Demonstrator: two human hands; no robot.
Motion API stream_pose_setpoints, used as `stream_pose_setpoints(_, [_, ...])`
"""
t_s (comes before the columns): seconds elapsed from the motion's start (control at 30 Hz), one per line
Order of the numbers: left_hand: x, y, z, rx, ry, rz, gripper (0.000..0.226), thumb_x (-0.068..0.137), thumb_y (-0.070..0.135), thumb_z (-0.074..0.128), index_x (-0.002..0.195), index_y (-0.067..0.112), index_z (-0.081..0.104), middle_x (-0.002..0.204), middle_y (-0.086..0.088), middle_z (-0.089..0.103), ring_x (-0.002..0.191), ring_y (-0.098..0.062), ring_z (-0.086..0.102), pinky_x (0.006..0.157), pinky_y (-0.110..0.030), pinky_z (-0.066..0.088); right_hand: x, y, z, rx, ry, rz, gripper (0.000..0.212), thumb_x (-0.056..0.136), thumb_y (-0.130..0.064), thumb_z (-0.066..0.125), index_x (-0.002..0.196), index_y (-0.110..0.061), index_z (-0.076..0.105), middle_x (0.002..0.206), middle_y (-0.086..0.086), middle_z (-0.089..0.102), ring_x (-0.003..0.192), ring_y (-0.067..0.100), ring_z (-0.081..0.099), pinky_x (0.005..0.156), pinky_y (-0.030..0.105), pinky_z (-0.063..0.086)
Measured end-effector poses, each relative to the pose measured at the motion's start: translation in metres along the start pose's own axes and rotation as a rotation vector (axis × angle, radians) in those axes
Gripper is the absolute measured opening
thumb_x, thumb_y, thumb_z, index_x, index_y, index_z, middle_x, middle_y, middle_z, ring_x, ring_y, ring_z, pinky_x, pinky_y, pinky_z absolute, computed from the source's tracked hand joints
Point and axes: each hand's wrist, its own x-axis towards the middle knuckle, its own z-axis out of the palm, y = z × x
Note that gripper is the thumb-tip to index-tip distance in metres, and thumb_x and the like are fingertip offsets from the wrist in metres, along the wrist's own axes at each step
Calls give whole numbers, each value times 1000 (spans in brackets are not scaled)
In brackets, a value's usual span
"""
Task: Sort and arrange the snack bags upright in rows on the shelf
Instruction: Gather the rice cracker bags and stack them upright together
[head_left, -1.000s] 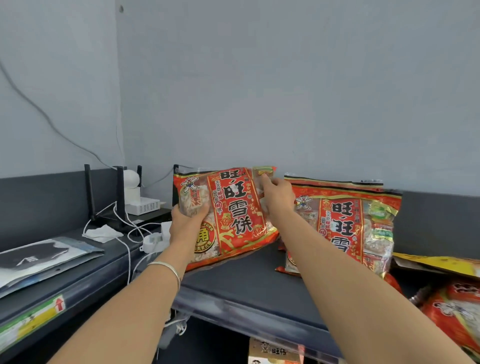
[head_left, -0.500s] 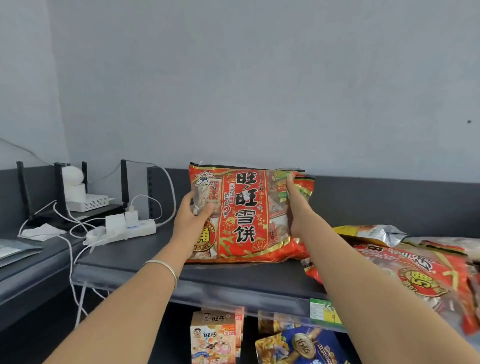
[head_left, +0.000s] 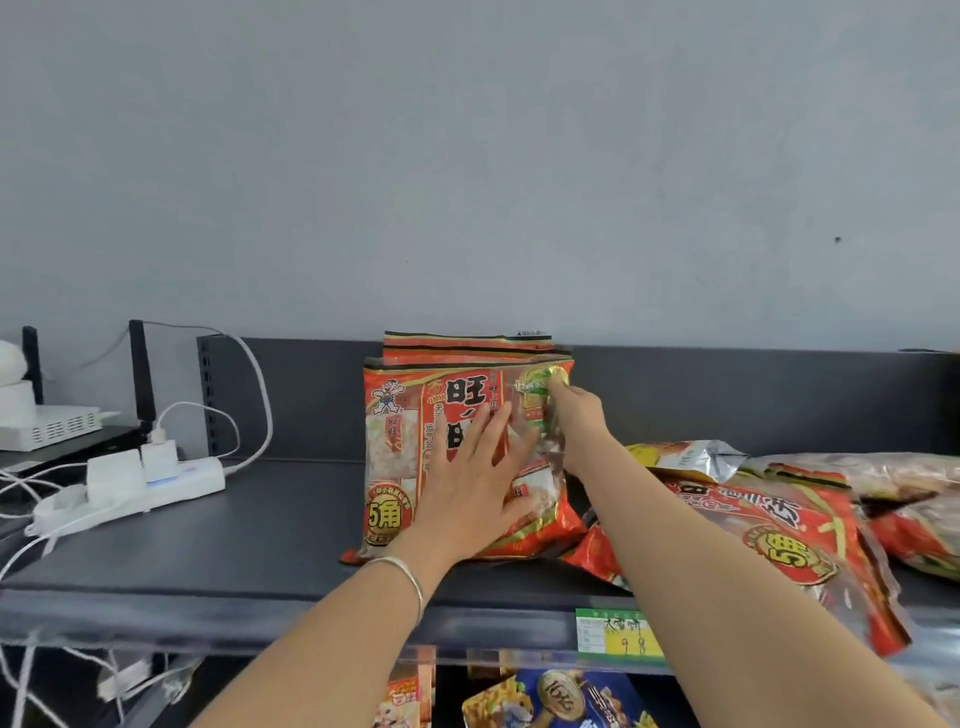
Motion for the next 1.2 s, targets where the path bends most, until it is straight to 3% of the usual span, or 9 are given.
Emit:
stream_pose_setpoints(0.13, [-2,-1,15,70,-19,59,80,82,75,20,147,36,-6,158,-10,6,145,-34,3,107,-70,2,16,6,-3,-46,51,-84,28,99,-28,48,96,-7,65,107,21,67,102,34,64,89,53,52])
stream_pose_setpoints(0.3, [-1,-15,24,151,-62,203,77,81,76,30,143,49,-8,156,-9,-8,143,-38,-8,103,-72,-6,28,12,1,-116,121,-173,27,100,-28,45,82,-14,61,91,12,66,89,29,63,86,47,54])
stream_pose_setpoints(0.43, [-2,-19,22,154,-112,248,75,80,73,40,142,51,3,155,-8,-10,143,-36,-9,102,-70,-13,27,23,-3,-189,102,-157,29,102,-30,37,103,-12,60,92,6,61,92,26,58,87,44,52])
stream_pose_setpoints(0.53, [0,-21,21,142,-139,238,72,80,76,26,142,52,-1,154,-4,-19,140,-33,-22,102,-69,-17,23,18,-13,-259,65,-127,32,102,-33,39,117,-12,58,101,7,60,93,24,56,82,39,52])
stream_pose_setpoints(0.67, [6,-8,7,19,-163,124,68,82,72,-3,142,50,17,159,-1,1,145,-28,-10,107,-64,-14,14,14,-35,-249,-36,-68,25,99,-27,48,120,-15,56,106,8,65,94,22,63,78,39,57])
stream_pose_setpoints(0.8, [19,18,-3,-4,-123,128,54,93,59,18,144,42,22,157,-1,17,146,-22,5,111,-59,-6,3,13,-62,-229,-68,-47,24,98,-21,49,121,-17,53,106,10,65,93,22,65,84,40,57])
stream_pose_setpoints(1.0, [36,60,-14,-108,-85,159,45,94,38,45,139,32,40,148,0,35,141,-20,23,116,-46,11,-11,8,-116,-499,-17,-295,24,97,-19,47,116,-15,61,103,7,67,90,22,66,82,37,56])
stream_pose_setpoints(1.1, [45,80,-16,-277,-97,88,41,94,32,46,135,27,47,136,3,47,127,-17,40,101,-35,36,-16,12,-144,-722,52,-447,27,95,-19,43,113,-19,64,103,3,68,87,20,63,76,35,54])
stream_pose_setpoints(1.2, [53,100,-15,-509,-166,-53,38,95,29,48,133,23,48,130,2,51,117,-18,49,91,-34,46,-14,18,-161,-912,110,-510,28,95,-22,41,112,-24,64,103,-1,68,85,19,61,66,29,47])
